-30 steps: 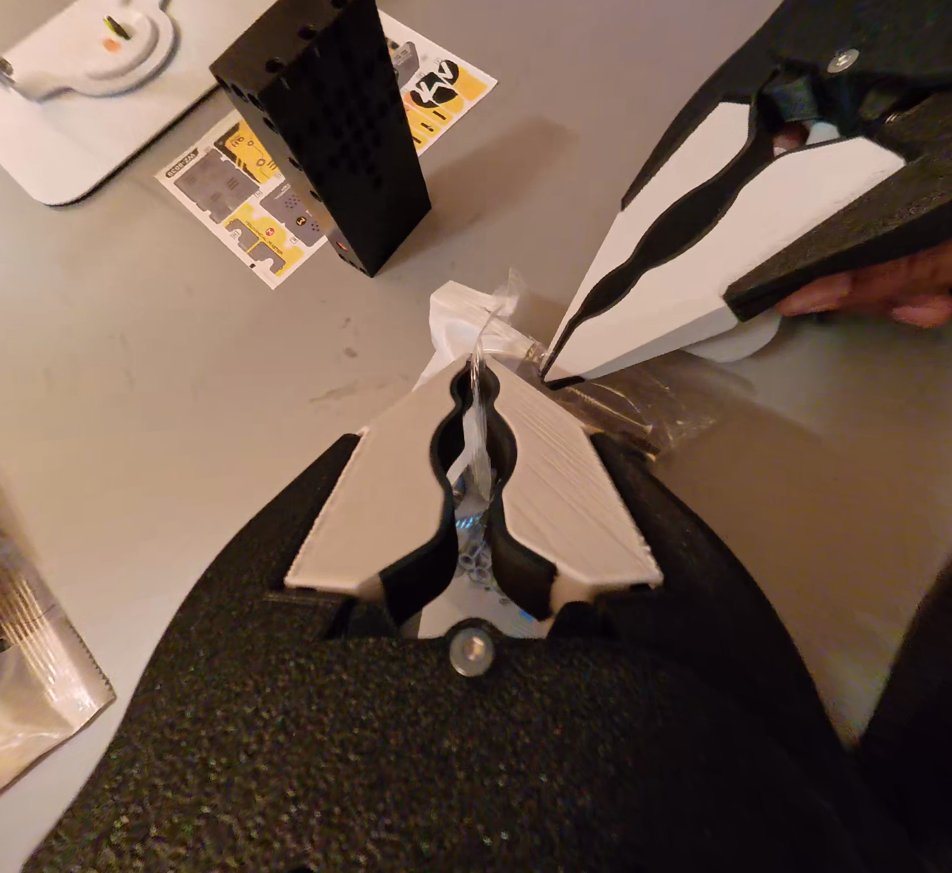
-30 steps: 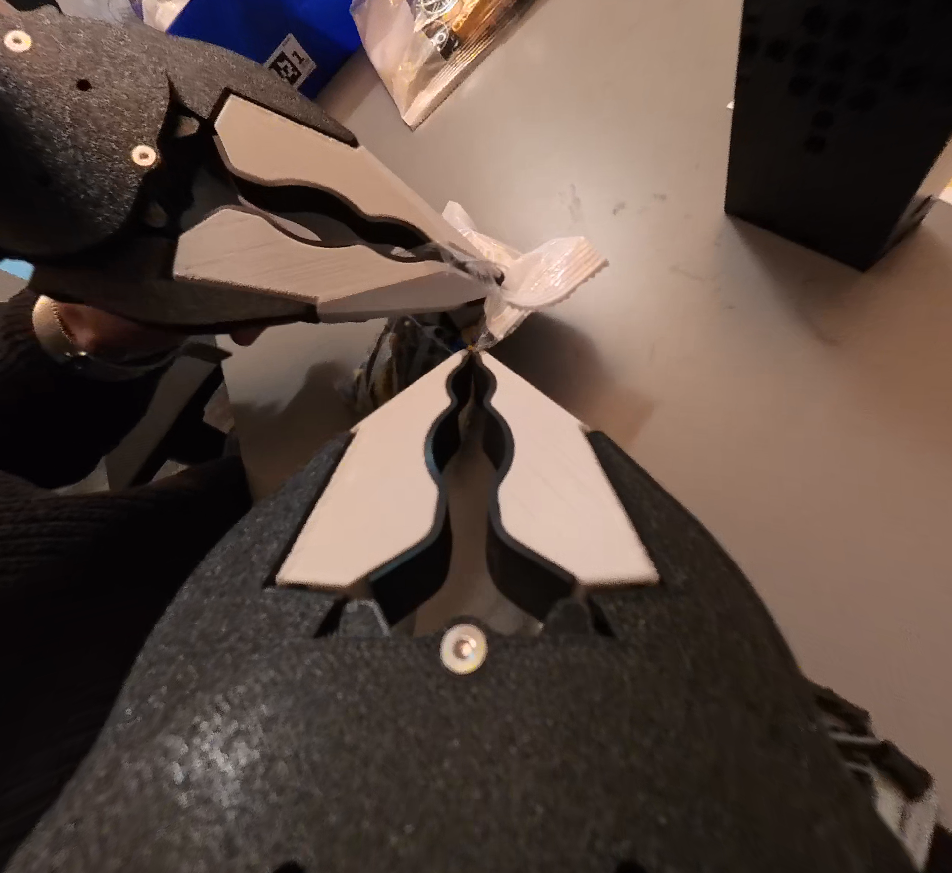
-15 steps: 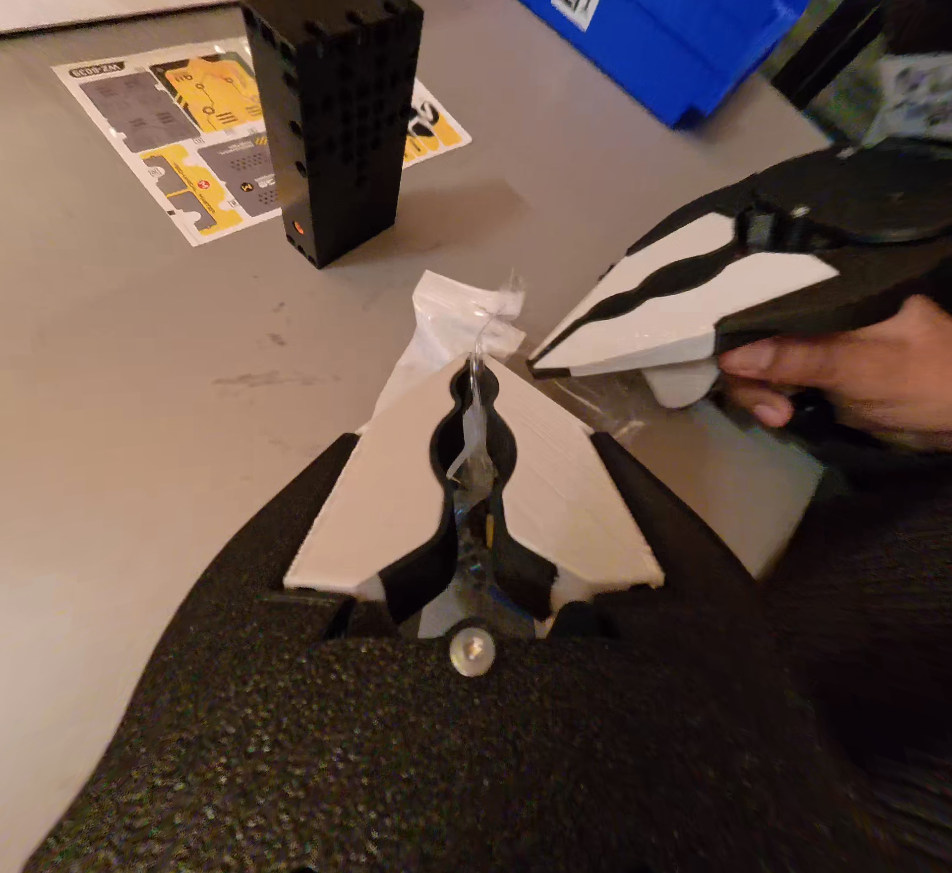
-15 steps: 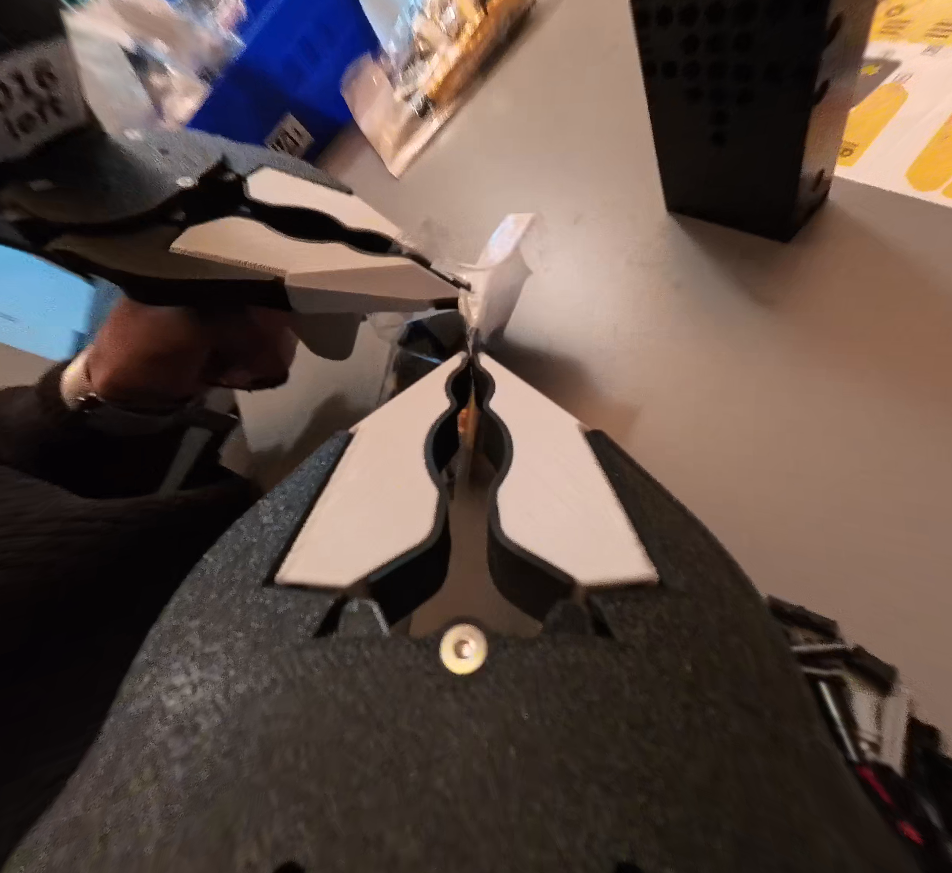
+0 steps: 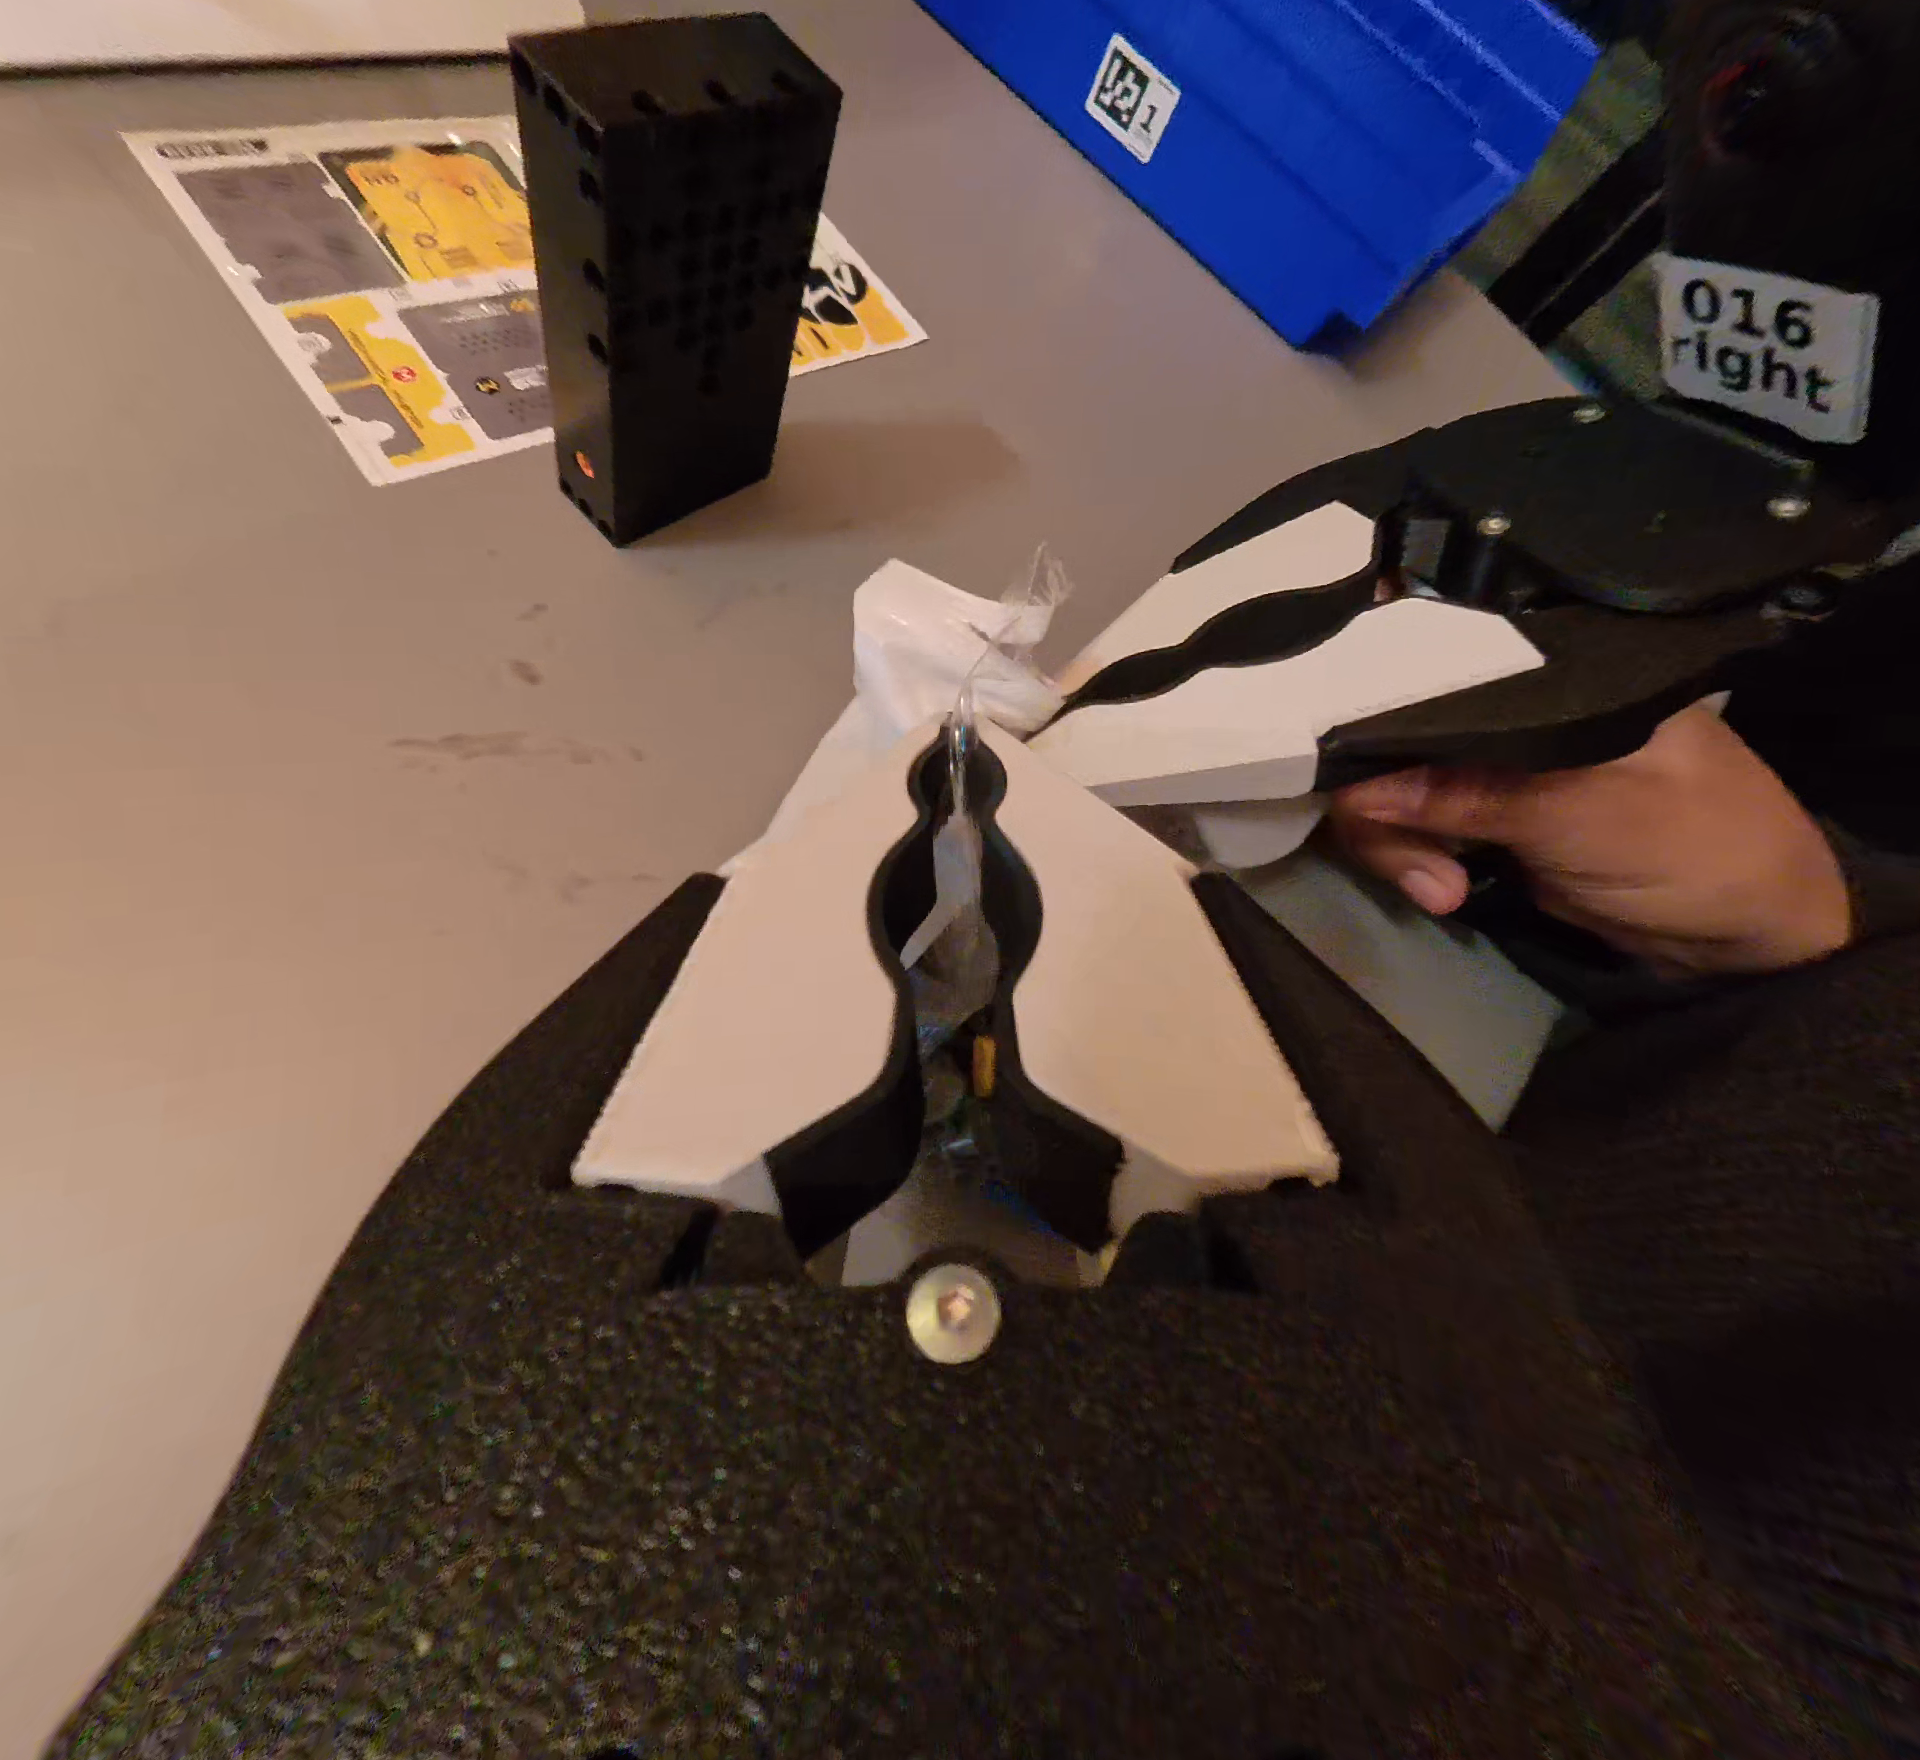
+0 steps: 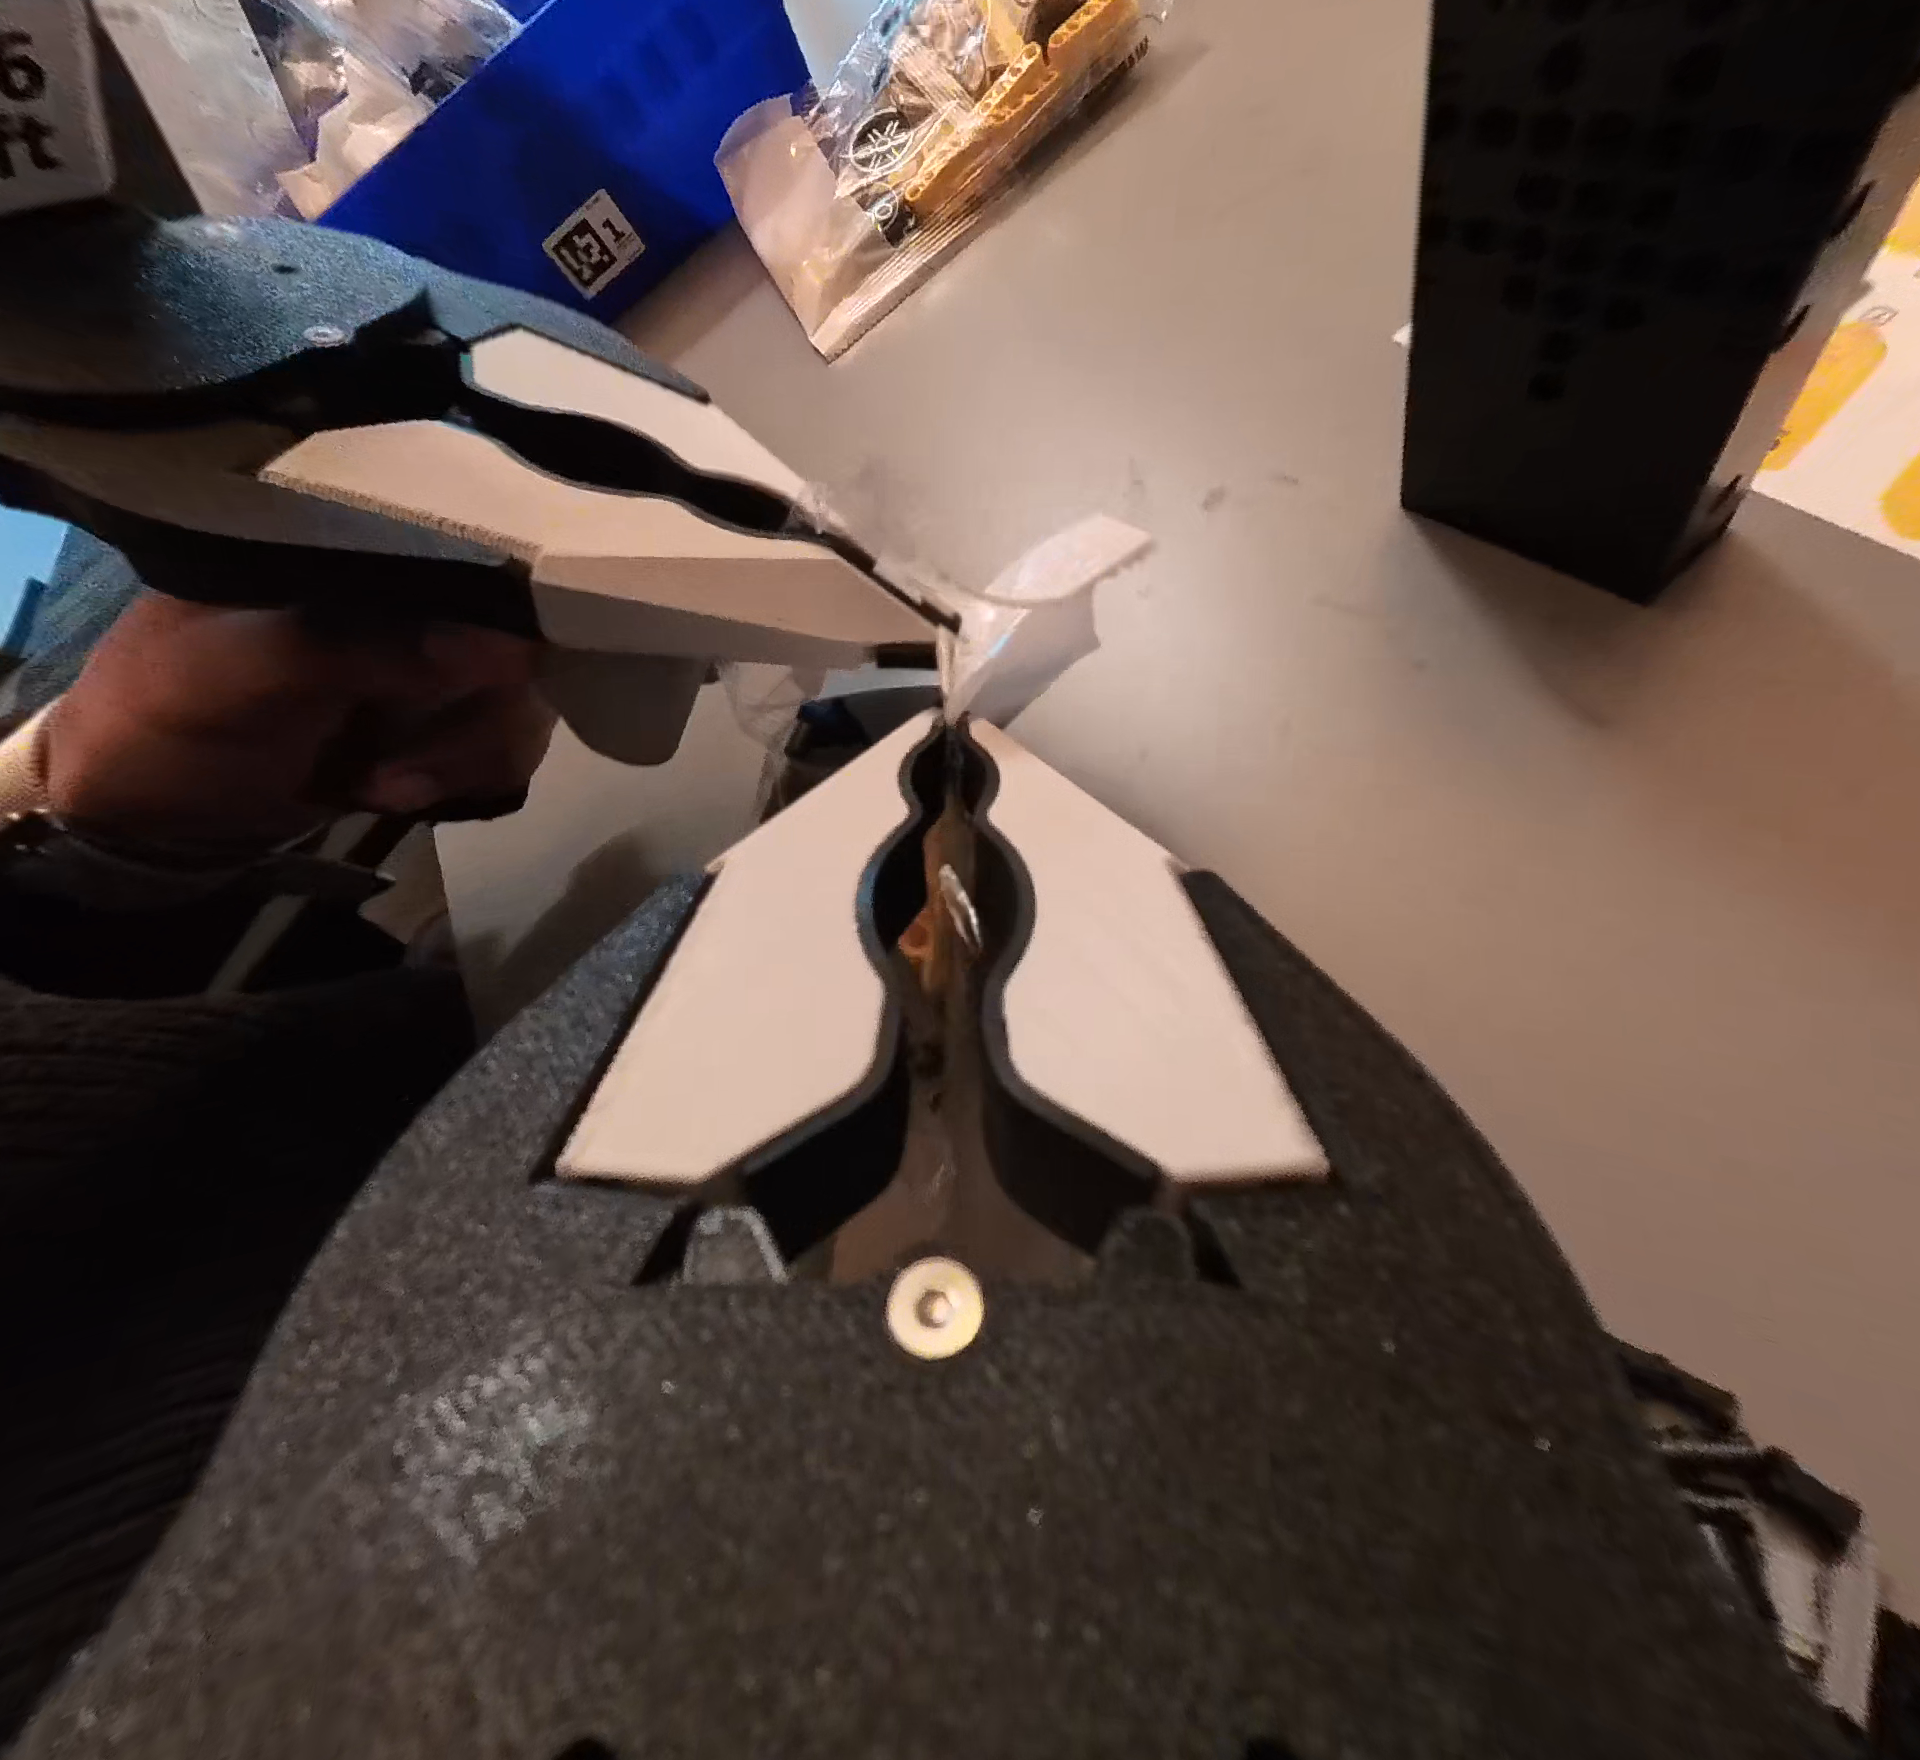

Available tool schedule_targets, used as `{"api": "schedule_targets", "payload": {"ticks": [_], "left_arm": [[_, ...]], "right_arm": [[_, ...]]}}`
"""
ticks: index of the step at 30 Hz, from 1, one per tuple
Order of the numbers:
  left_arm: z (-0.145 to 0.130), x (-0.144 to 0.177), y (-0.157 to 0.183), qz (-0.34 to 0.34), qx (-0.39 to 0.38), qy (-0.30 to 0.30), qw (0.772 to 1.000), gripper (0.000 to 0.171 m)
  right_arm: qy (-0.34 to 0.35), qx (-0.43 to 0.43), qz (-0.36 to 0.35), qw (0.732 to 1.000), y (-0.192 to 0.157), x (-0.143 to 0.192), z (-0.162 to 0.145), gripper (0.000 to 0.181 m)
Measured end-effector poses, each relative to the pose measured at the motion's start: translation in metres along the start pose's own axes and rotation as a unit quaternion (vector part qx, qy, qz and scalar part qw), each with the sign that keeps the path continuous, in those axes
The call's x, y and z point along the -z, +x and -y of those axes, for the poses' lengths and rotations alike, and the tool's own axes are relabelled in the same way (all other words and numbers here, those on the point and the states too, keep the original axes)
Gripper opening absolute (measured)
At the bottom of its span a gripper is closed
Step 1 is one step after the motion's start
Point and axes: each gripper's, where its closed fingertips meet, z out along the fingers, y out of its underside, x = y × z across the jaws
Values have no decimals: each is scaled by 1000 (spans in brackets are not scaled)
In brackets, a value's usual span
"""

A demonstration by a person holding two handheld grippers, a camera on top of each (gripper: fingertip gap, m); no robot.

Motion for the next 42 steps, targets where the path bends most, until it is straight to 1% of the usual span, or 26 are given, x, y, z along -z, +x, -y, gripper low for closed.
{"api": "schedule_targets", "payload": {"ticks": [2, 5, 9, 12, 15, 17, 20, 21, 23, 24, 25, 27, 28, 30, 32, 34, 37, 40, 42], "left_arm": [[1, 4, 0, 13, -21, 1, 1000, 0], [-2, 6, 1, 17, -38, -13, 999, 0], [-3, 8, 1, 20, -37, -12, 999, 0], [-3, 6, 1, 4, -11, -5, 1000, 0], [-2, 1, 1, -14, 37, 17, 999, 0], [-6, 0, 0, -19, 42, 13, 999, 0], [-5, 2, -1, -30, 60, 17, 998, 0], [-4, 4, 0, -30, 52, 17, 998, 0], [3, 8, 4, -44, 25, 26, 998, 0], [5, 9, 5, -50, 27, 25, 998, 0], [4, 8, 4, -48, 22, 15, 999, 0], [0, 5, 1, -27, -13, 2, 1000, 2], [-2, 5, 2, -18, -33, -6, 999, 6], [1, 6, 7, -7, -71, -1, 997, 23], [4, 8, 11, 9, -109, 4, 994, 26], [2, 7, 11, 25, -156, -10, 987, 27], [10, 6, 4, 52, -230, -10, 972, 36], [18, 4, 1, 53, -283, -22, 957, 38], [21, 1, 2, 40, -317, -23, 947, 35]], "right_arm": [[1, -1, 10, 1000, -4, 2, 0, 0], [0, -13, 23, 1000, -8, 5, -3, 0], [4, -12, 22, 1000, -10, 6, -3, 0], [15, -13, 17, 1000, -10, 6, -3, 0], [24, -19, 12, 999, -7, 9, -3, 0], [19, -16, 11, 1000, -8, 8, -8, 0], [26, -3, 17, 1000, -12, 9, -6, 0], [30, 5, 20, 999, -14, 10, -4, 0], [62, 13, 21, 998, -14, 14, 6, 0], [68, 13, 20, 997, -13, 14, 8, 0], [64, 13, 13, 998, -10, 13, 7, 0], [50, 13, -6, 999, -1, 10, 4, 0], [40, 11, -11, 999, 2, 9, 3, 0], [28, 11, -20, 999, 5, 8, 1, 2], [16, 20, -28, 999, 8, 7, 0, 3], [12, 32, -13, 999, 5, 5, 2, 6], [10, 73, -6, 997, 5, 6, 8, 5], [-8, 101, -10, 995, 10, 7, 14, 5], [-11, 119, -20, 993, 13, 7, 18, 5]]}}
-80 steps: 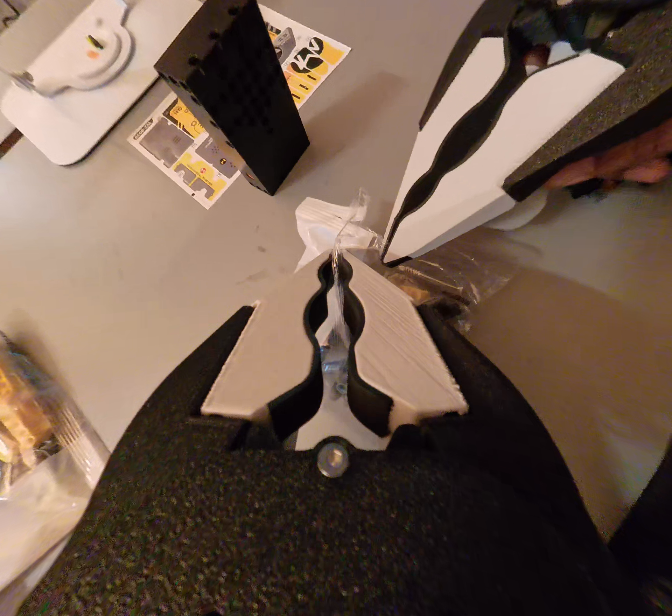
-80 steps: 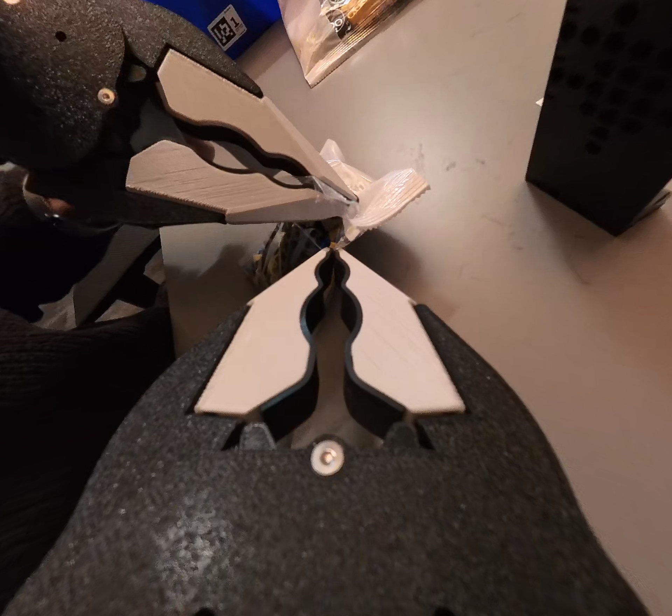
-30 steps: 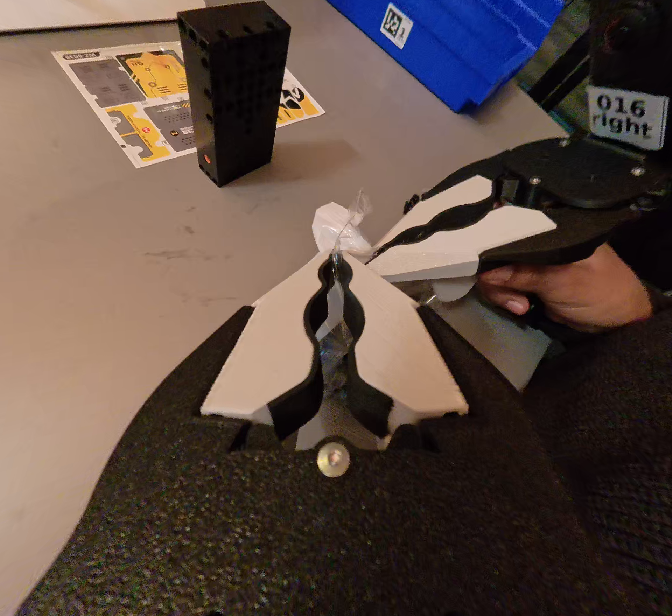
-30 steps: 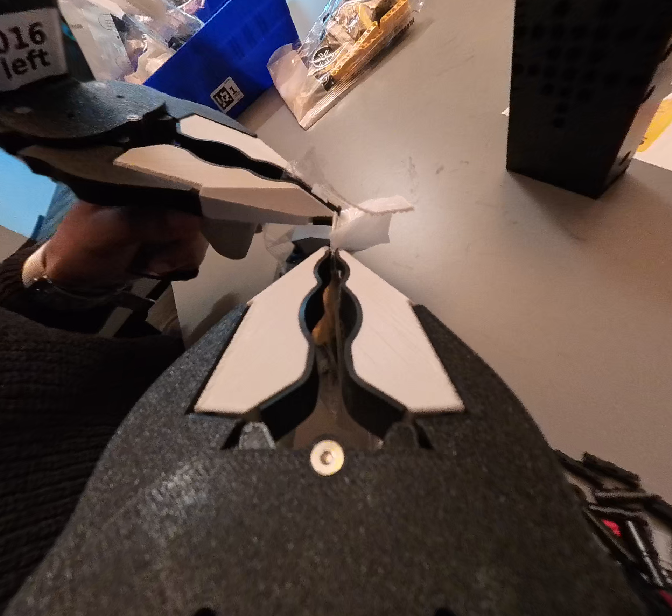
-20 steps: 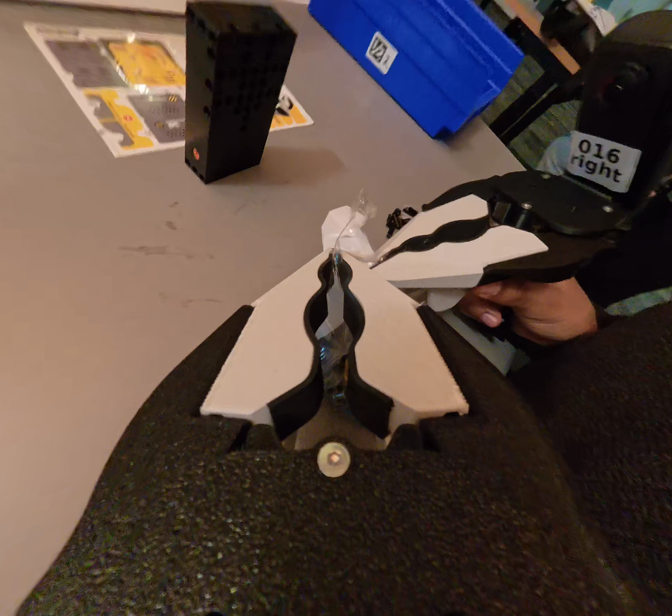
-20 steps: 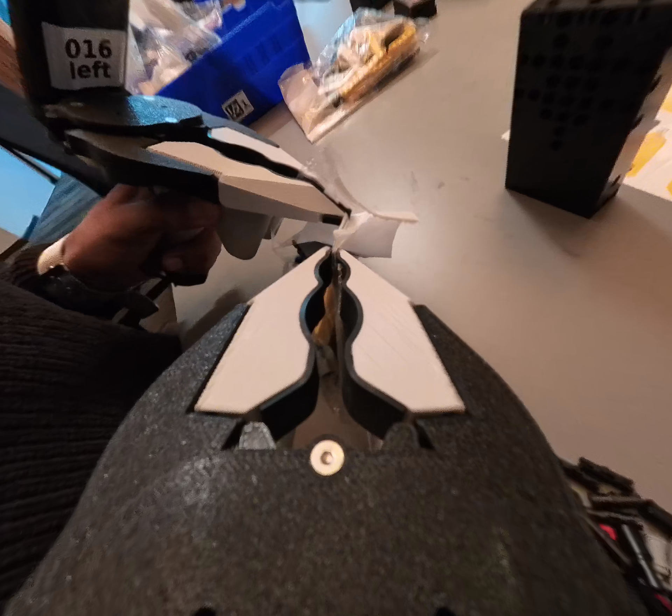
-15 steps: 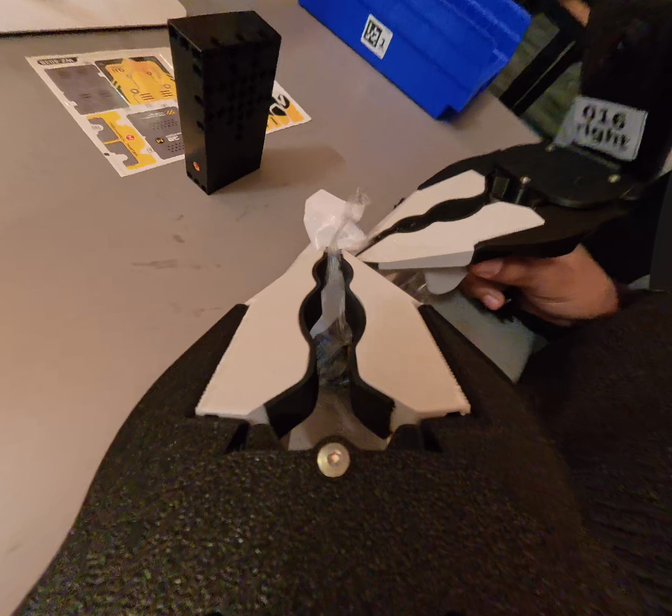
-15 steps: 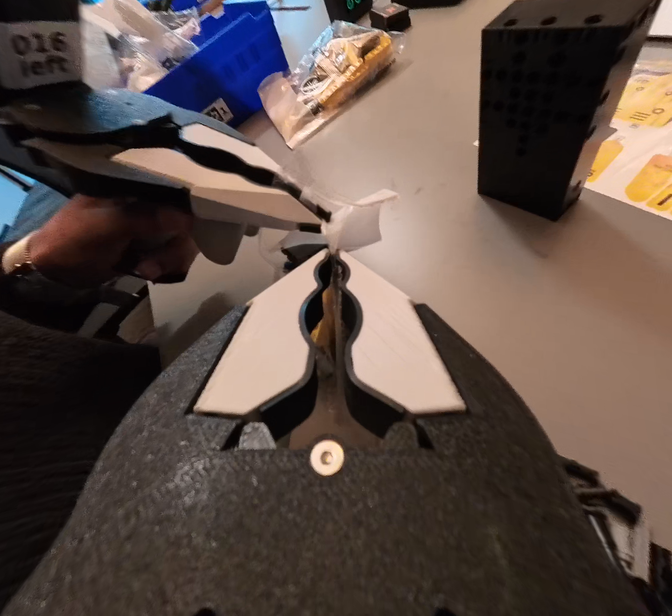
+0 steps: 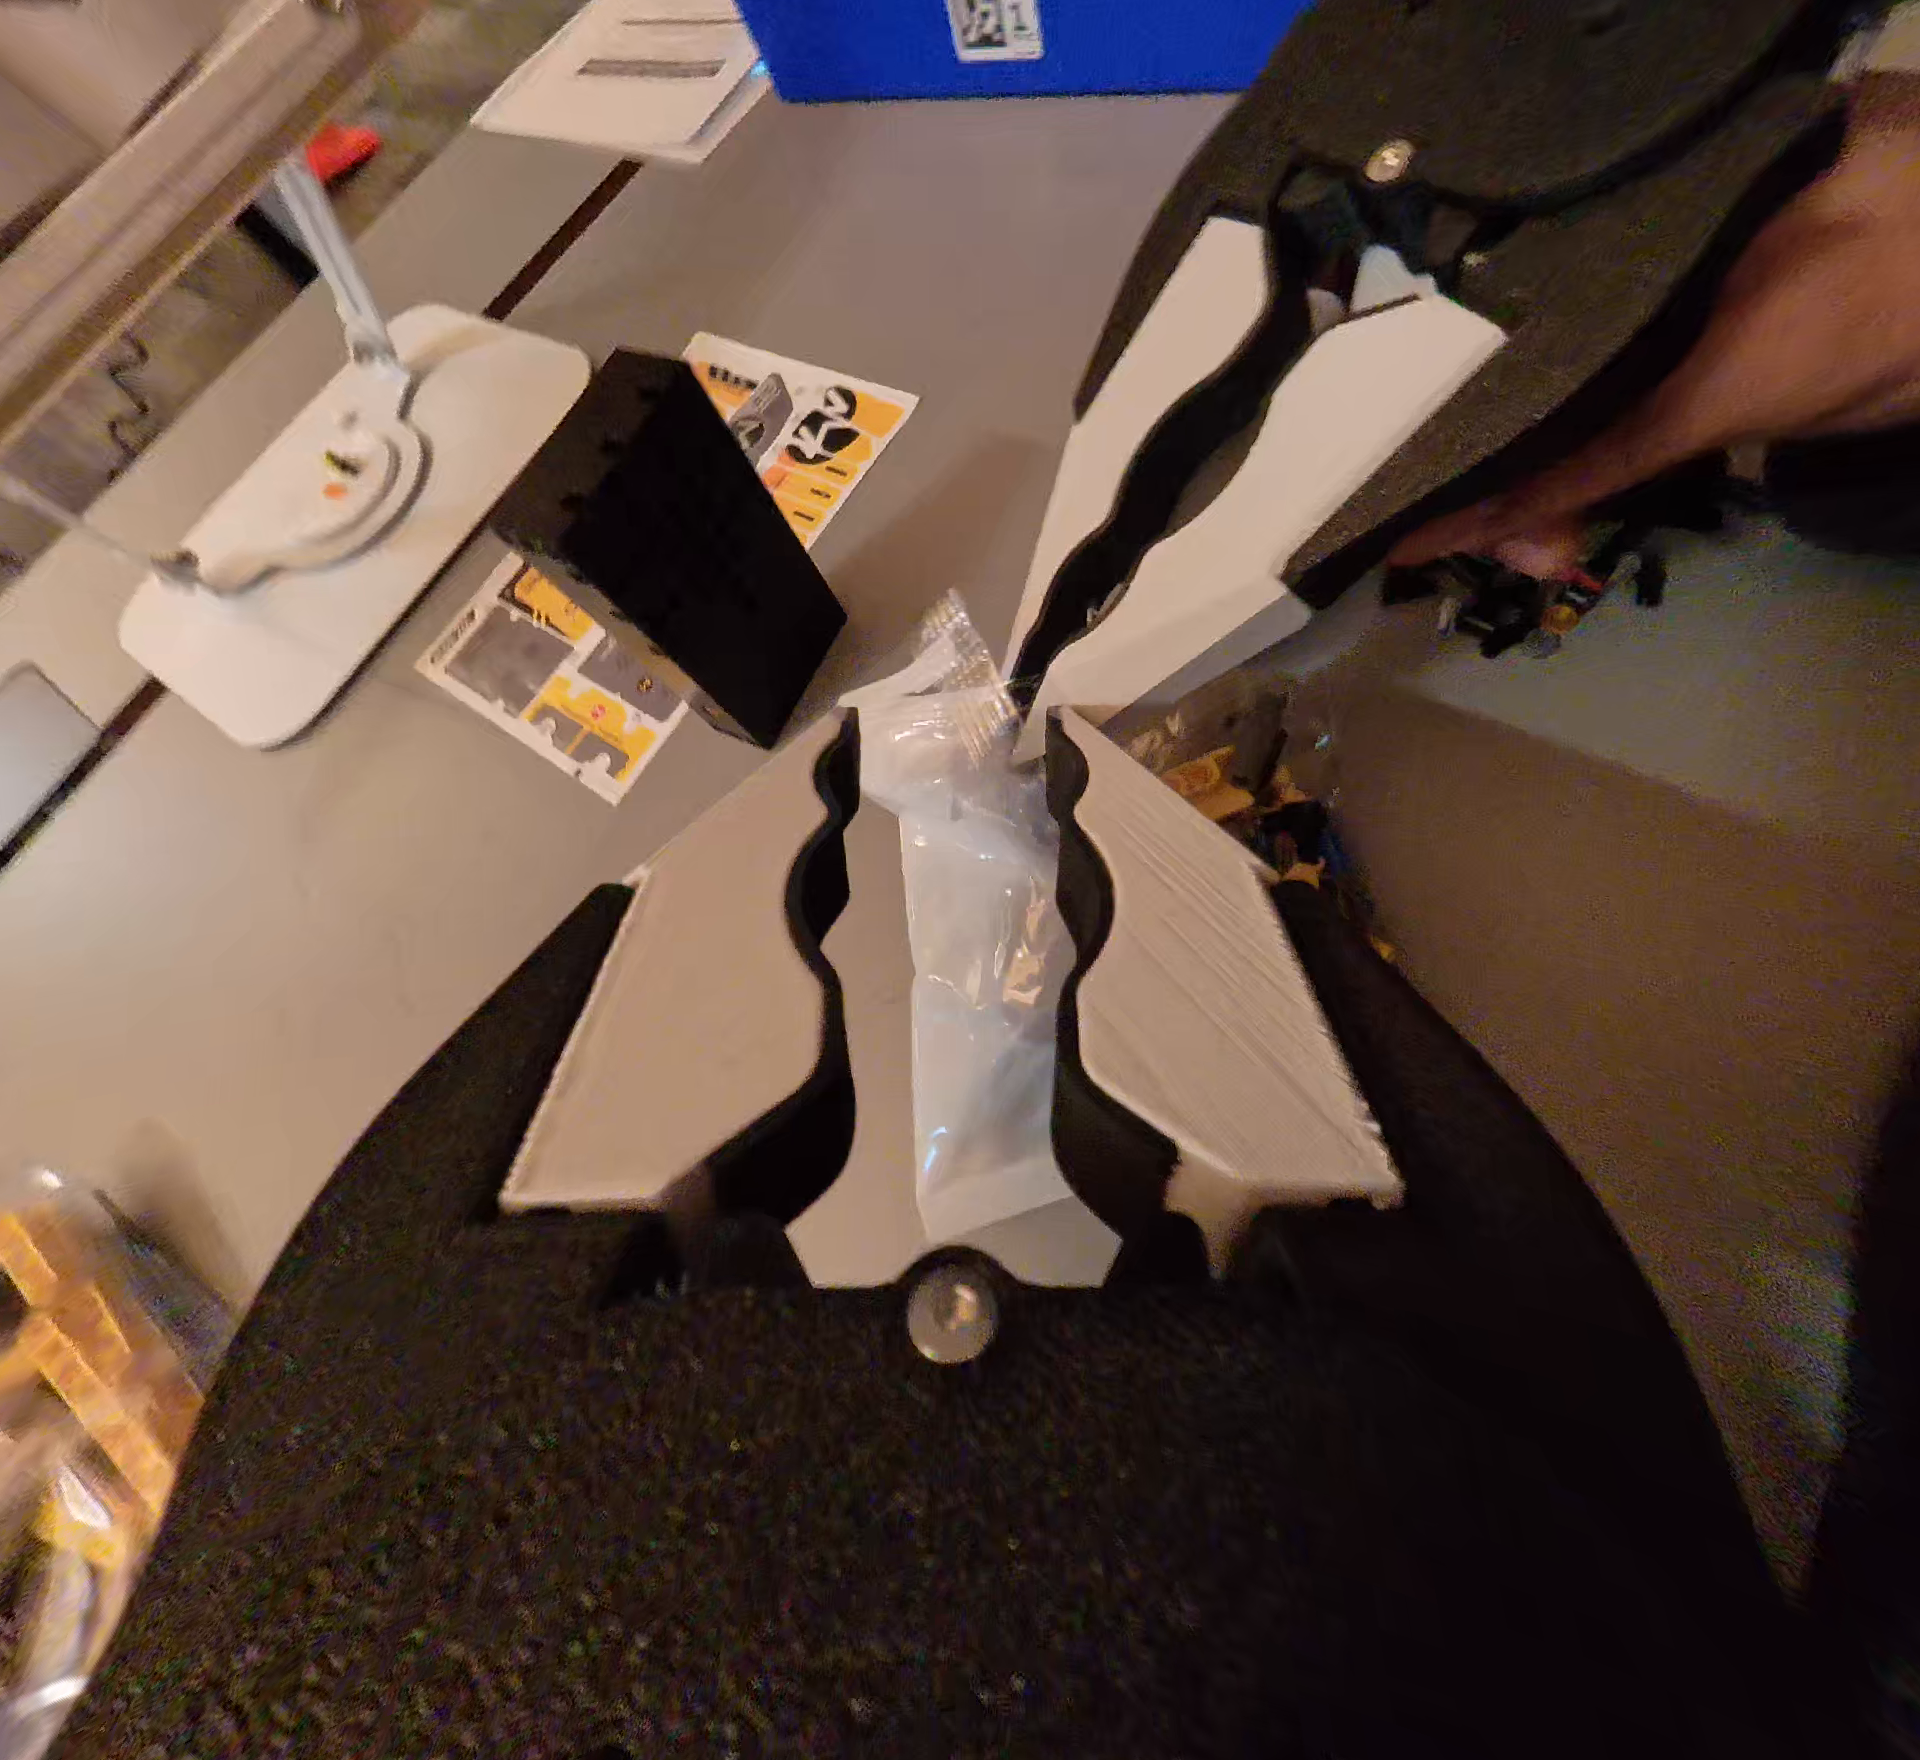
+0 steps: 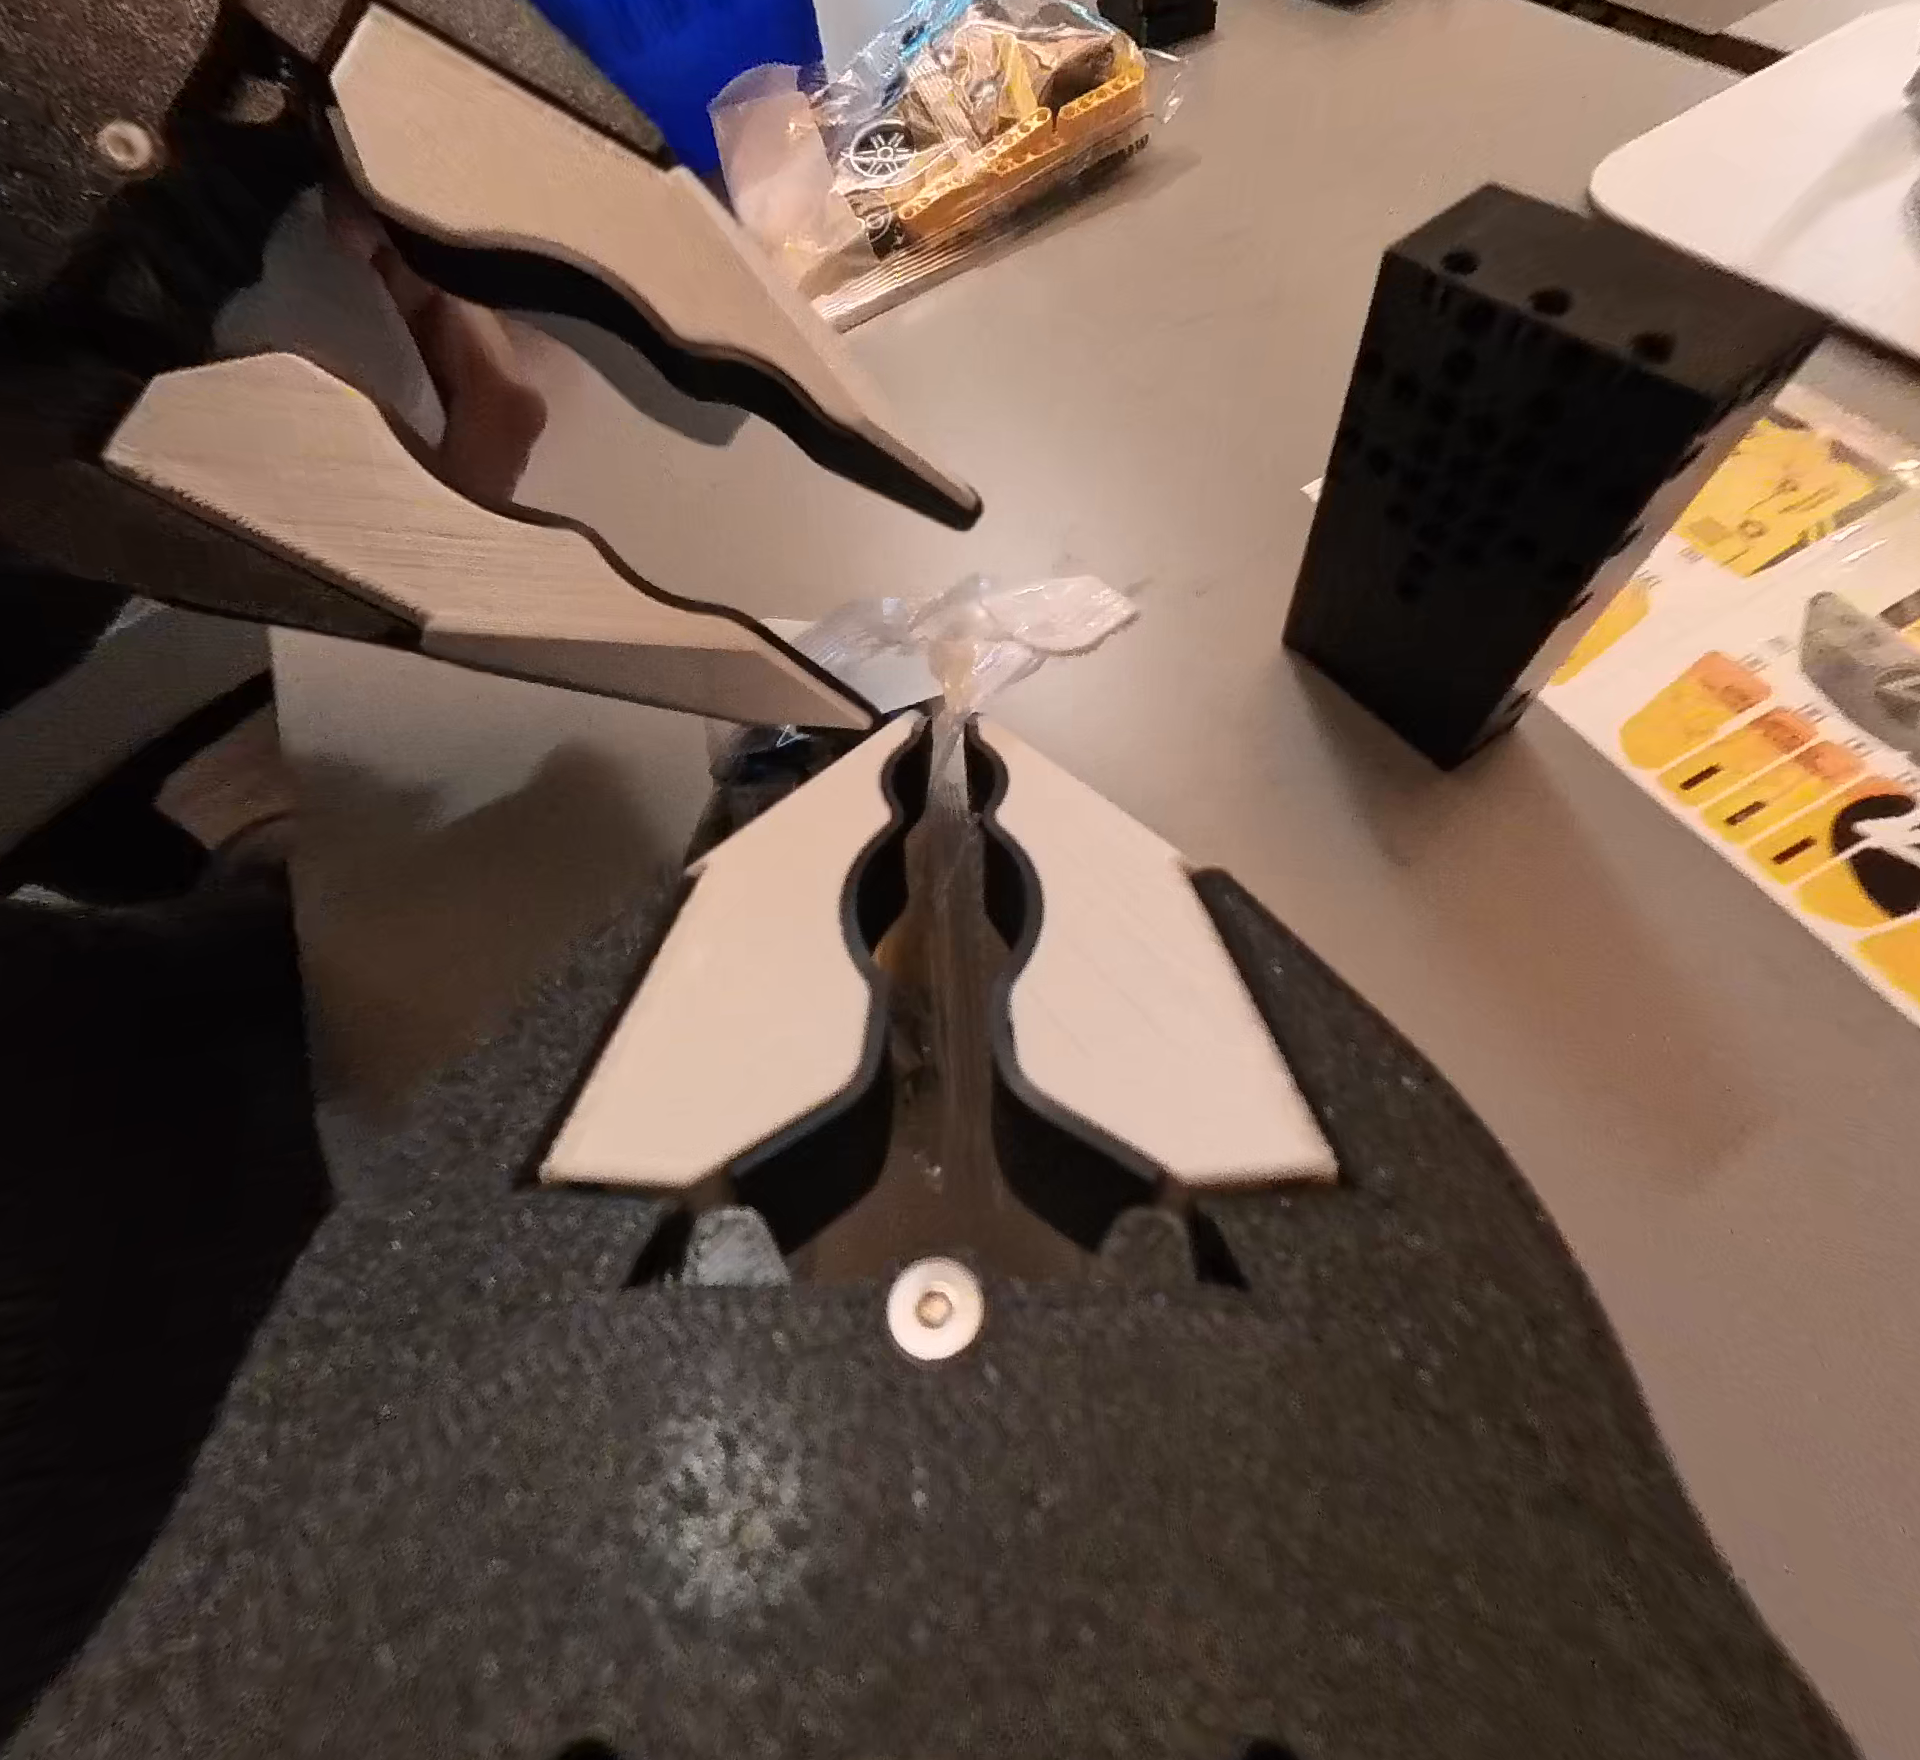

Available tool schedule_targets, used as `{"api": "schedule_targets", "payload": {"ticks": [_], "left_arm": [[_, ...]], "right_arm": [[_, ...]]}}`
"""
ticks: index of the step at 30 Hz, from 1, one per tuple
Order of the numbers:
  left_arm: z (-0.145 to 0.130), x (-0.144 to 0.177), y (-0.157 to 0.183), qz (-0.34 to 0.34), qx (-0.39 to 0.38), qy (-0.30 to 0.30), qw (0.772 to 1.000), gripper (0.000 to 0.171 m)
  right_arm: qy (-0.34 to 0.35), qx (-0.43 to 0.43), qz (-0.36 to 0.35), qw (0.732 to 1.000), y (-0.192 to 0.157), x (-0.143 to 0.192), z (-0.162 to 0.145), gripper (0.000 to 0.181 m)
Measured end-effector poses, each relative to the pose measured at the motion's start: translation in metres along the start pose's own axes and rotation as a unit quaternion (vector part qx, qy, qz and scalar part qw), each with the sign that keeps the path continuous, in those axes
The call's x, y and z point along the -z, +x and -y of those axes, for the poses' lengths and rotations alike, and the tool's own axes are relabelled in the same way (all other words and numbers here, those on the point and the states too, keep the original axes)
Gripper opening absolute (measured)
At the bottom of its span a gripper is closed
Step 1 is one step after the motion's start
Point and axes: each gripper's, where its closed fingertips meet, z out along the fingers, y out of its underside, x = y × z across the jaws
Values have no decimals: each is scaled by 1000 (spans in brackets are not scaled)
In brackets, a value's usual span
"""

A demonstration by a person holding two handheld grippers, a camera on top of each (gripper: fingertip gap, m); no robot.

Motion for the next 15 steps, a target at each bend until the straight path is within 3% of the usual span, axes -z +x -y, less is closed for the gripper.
{"api": "schedule_targets", "payload": {"ticks": [3, 7, 15], "left_arm": [[2, -5, -2, -17, -28, 12, 999, 34], [1, -8, 3, -86, 5, 15, 996, 34], [-9, 19, 38, -274, 71, 24, 959, 22]], "right_arm": [[1, 12, -10, 1000, 5, 0, 0, 3], [8, 10, 11, 1000, 1, 1, -2, 2], [31, -15, 160, 987, -45, 6, -10, 1]]}}
